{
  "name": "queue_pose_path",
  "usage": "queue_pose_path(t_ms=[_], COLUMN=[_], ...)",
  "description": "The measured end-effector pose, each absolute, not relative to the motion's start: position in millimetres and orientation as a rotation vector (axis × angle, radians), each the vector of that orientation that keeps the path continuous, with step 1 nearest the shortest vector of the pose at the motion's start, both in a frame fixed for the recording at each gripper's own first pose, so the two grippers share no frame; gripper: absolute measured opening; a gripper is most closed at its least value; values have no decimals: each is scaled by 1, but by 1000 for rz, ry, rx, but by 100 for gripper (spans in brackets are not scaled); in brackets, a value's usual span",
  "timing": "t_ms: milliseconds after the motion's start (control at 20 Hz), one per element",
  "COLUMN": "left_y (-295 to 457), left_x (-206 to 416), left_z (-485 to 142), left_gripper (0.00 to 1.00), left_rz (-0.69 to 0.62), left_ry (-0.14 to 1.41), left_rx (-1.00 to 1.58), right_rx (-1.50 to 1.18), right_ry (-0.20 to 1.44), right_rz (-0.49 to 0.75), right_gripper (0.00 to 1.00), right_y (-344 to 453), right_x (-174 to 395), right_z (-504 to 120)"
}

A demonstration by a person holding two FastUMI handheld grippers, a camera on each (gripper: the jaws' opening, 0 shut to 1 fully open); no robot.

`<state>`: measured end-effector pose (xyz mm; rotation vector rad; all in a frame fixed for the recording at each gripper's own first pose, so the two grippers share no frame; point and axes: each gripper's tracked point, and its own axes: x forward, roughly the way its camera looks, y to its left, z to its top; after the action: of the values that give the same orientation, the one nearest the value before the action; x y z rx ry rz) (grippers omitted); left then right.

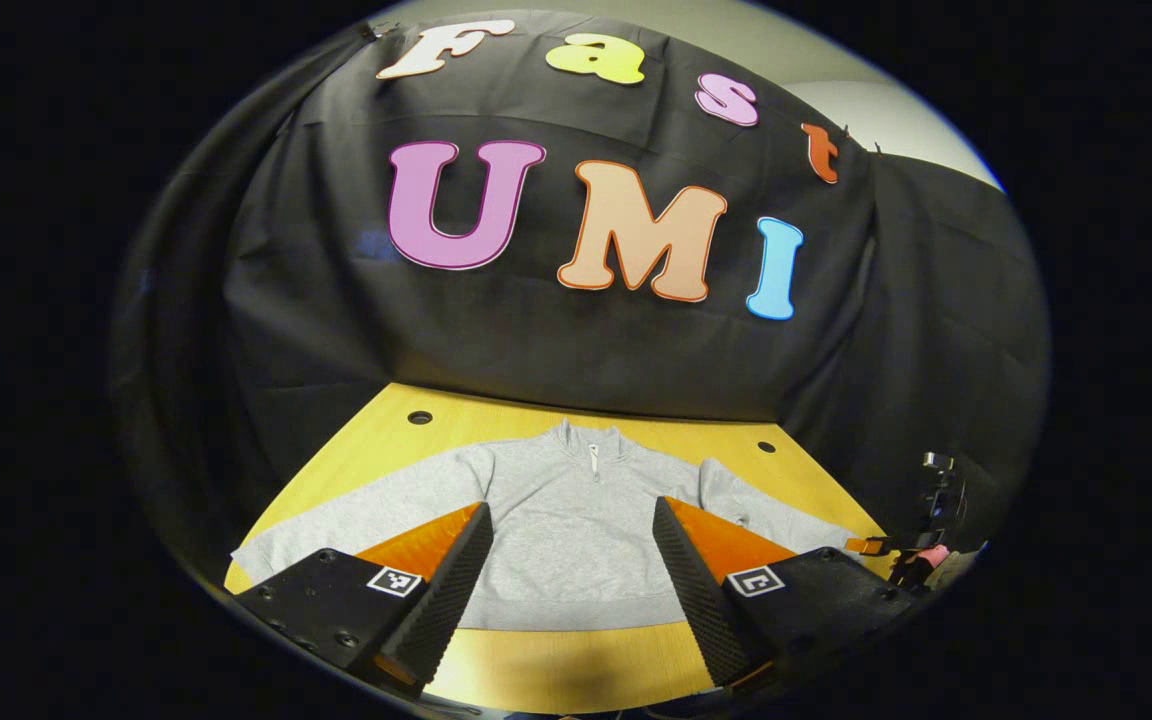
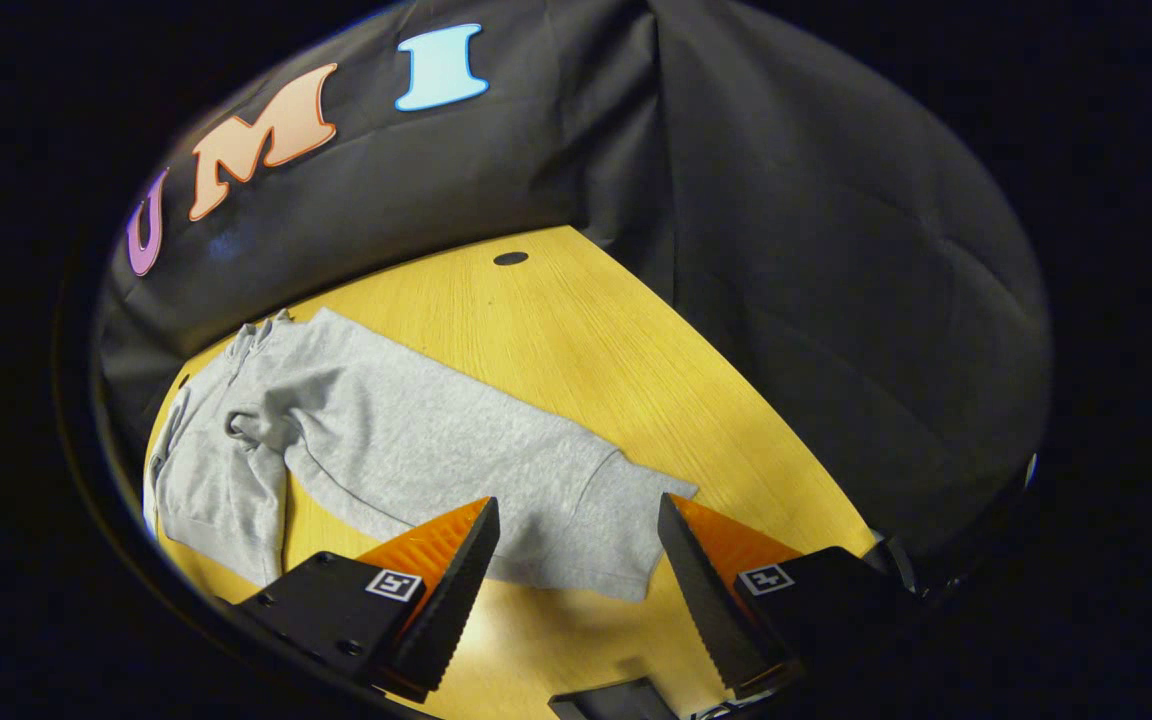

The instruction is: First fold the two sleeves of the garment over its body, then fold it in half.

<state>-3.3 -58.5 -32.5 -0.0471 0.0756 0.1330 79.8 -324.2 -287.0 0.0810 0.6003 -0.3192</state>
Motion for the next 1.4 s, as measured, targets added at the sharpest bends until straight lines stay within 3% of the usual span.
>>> queue_pose_path(t_ms=[350, 400, 450, 550, 800, 850, 1400], left_y=[-68, -70, -72, -76, -77, -76, -34], left_x=[11, 14, 16, 19, 21, 20, 22], left_z=[-40, -40, -40, -41, -45, -46, -41], left_gripper=[94, 95, 95, 94, 94, 94, 94], left_rz=[132, 129, 123, 115, 104, 102, 37], left_ry=[88, 88, 87, 84, 93, 95, 123], left_rx=[-65, -68, -72, -74, -79, -80, -39], right_rx=[48, 49, 54, 56, 73, 62, 105], right_ry=[670, 680, 683, 692, 706, 706, 623], right_rz=[-293, -293, -287, -275, -305, -314, -405], right_gripper=[99, 95, 99, 91, 19, 14, 14], right_y=[-331, -331, -332, -329, -320, -317, -287], right_x=[75, 73, 74, 74, 81, 80, 76], right_z=[-310, -310, -309, -308, -310, -308, -272])
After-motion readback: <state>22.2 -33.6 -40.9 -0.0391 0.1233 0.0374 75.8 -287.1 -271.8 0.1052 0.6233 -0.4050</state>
